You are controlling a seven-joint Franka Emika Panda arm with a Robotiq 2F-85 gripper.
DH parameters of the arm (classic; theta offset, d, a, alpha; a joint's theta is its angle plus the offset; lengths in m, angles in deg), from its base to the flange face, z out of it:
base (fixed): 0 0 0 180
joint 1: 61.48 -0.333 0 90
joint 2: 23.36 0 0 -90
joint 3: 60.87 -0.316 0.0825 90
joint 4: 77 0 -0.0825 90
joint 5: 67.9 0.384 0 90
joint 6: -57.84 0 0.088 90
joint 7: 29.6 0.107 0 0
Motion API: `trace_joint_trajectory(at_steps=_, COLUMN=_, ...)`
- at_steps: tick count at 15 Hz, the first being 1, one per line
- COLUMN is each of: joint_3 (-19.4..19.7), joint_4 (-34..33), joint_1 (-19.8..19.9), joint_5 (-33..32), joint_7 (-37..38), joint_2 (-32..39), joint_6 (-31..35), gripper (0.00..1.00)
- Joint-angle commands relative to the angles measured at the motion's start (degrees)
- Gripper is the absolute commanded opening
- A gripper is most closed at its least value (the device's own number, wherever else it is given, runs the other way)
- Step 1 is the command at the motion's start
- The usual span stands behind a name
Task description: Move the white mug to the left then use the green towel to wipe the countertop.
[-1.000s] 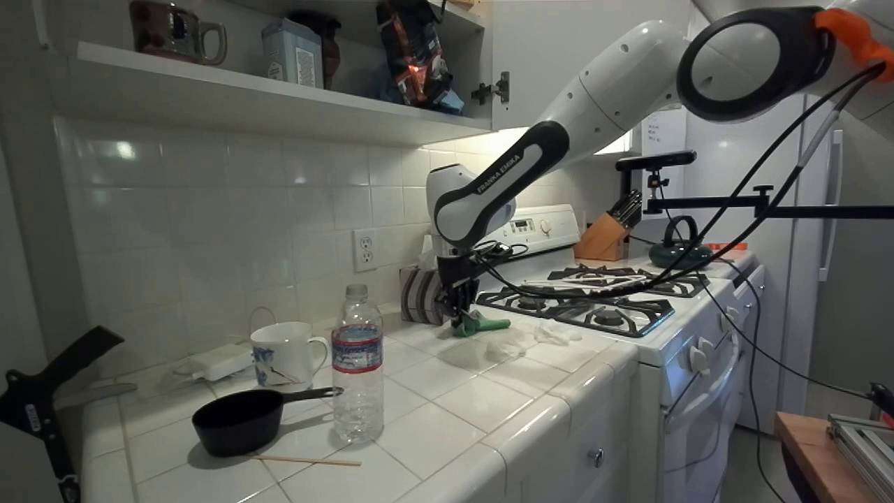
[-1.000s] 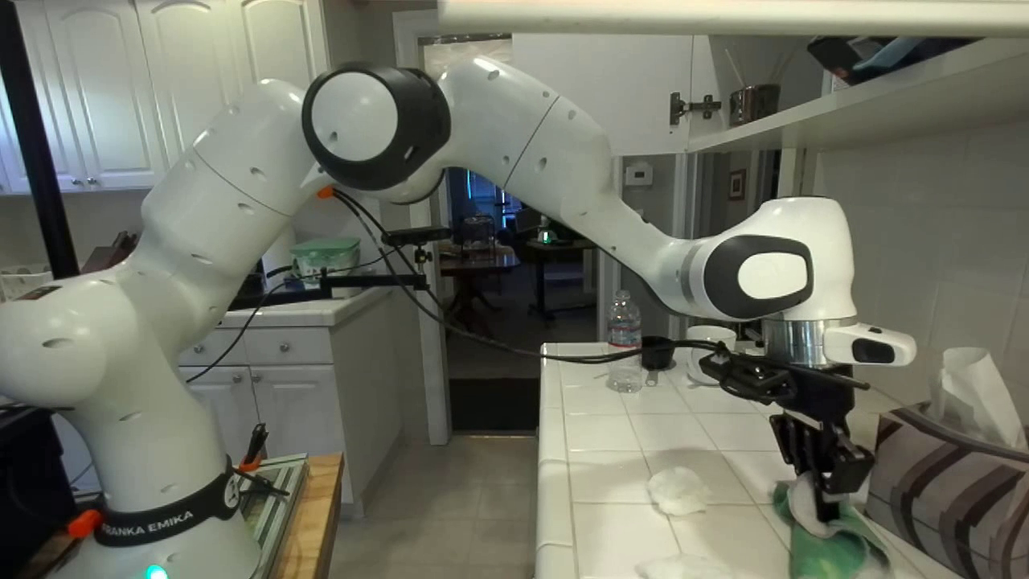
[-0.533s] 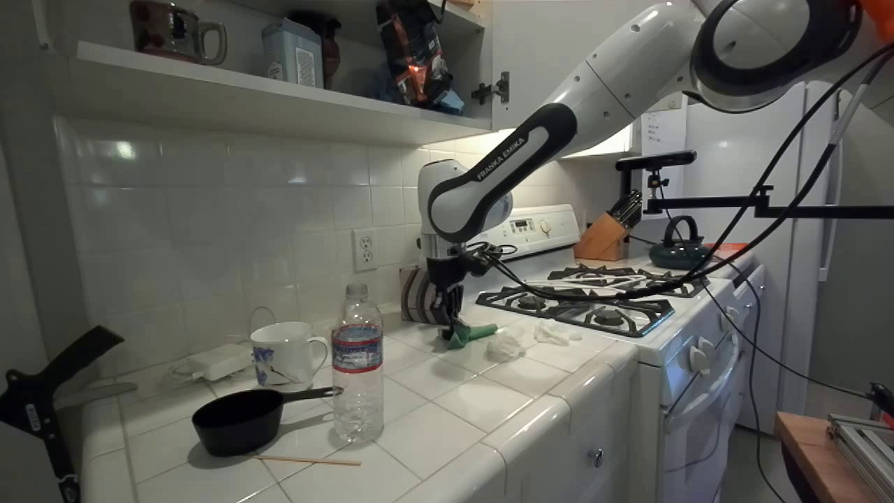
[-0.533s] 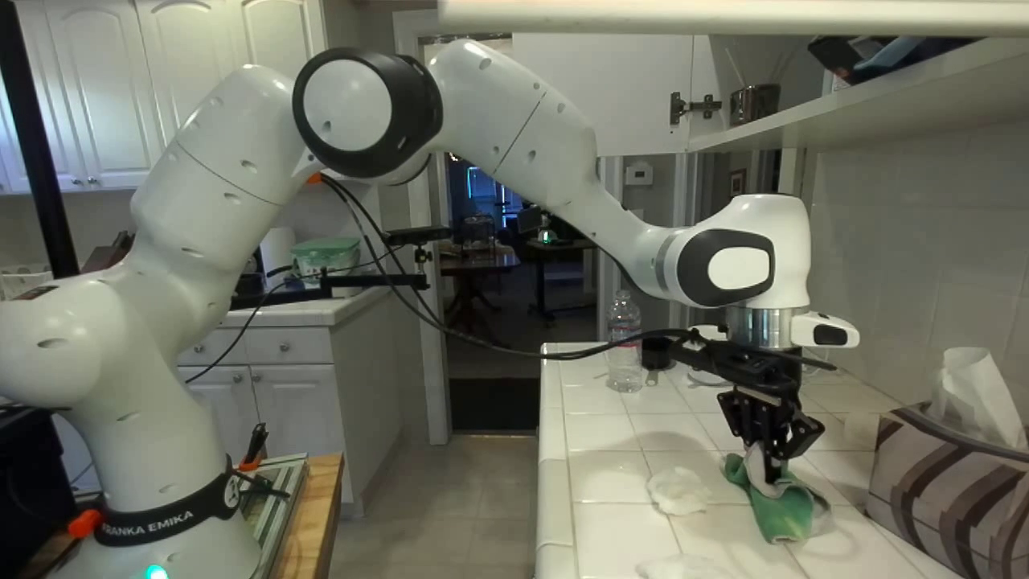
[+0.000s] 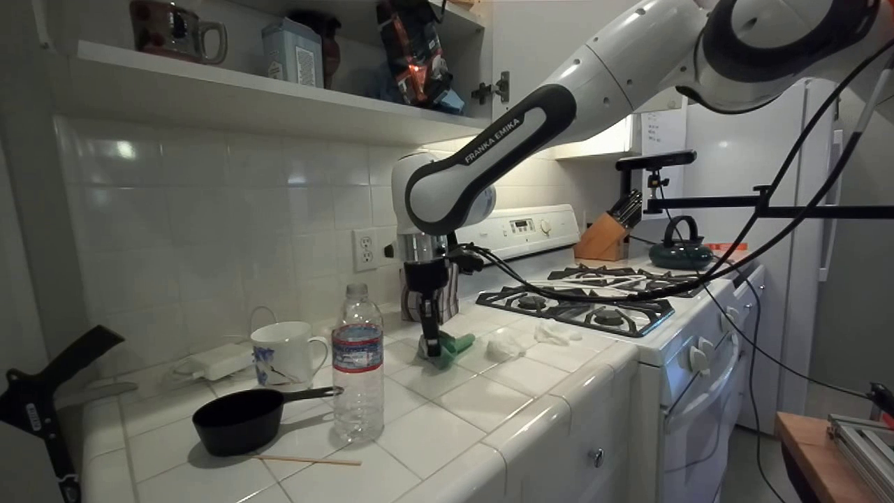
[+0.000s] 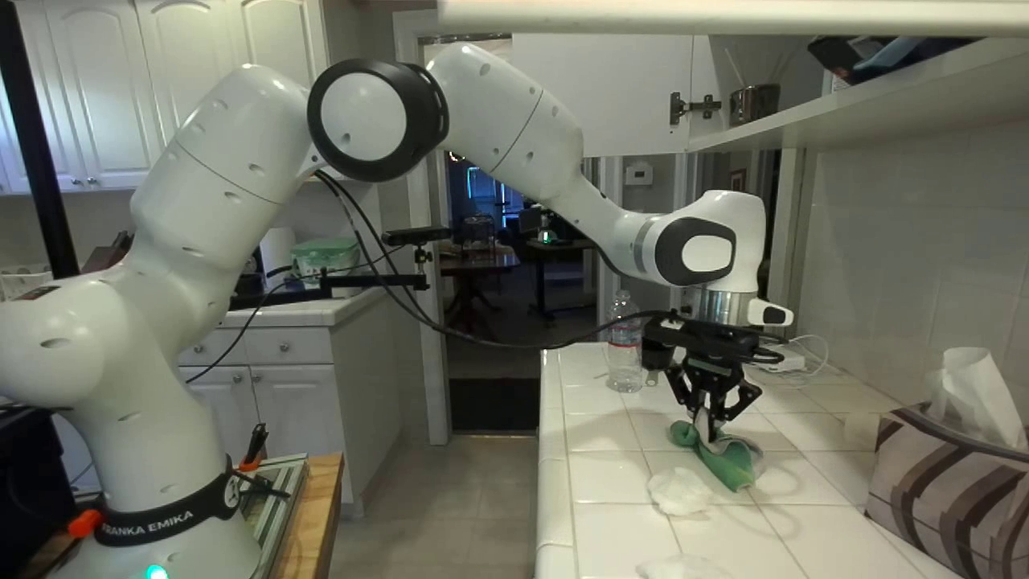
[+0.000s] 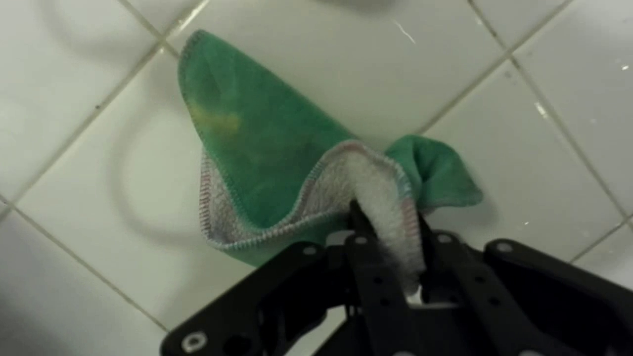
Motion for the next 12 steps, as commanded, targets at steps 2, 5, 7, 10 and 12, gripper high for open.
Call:
trace_joint_trajectory(at_steps=2, joint_3=0.23, joint_4=-0.11, joint_1=-0.96, joint_5=0.19, joint_7=-1.67, joint_2=-0.30, joint_6=-1.70, gripper=0.18)
trace_joint_trajectory(at_steps=5, joint_3=0.20, joint_4=-0.11, joint_1=-0.92, joint_5=0.14, joint_7=-2.40, joint_2=-0.34, joint_6=-1.89, gripper=0.05)
trace_joint_trajectory(at_steps=7, joint_3=-0.11, joint_4=5.25, joint_1=-1.36, joint_5=0.51, joint_7=-0.65, joint_2=-2.54, joint_6=2.51, gripper=0.05)
trace_joint_trajectory(at_steps=10, joint_3=-1.45, joint_4=15.24, joint_1=-1.65, joint_5=1.71, joint_7=0.51, joint_2=-6.48, joint_6=12.02, gripper=0.05)
trace_joint_trajectory(at_steps=12, joint_3=-1.96, joint_4=20.73, joint_1=-1.46, joint_5=2.36, joint_7=1.03, joint_2=-8.80, joint_6=16.98, gripper=0.05)
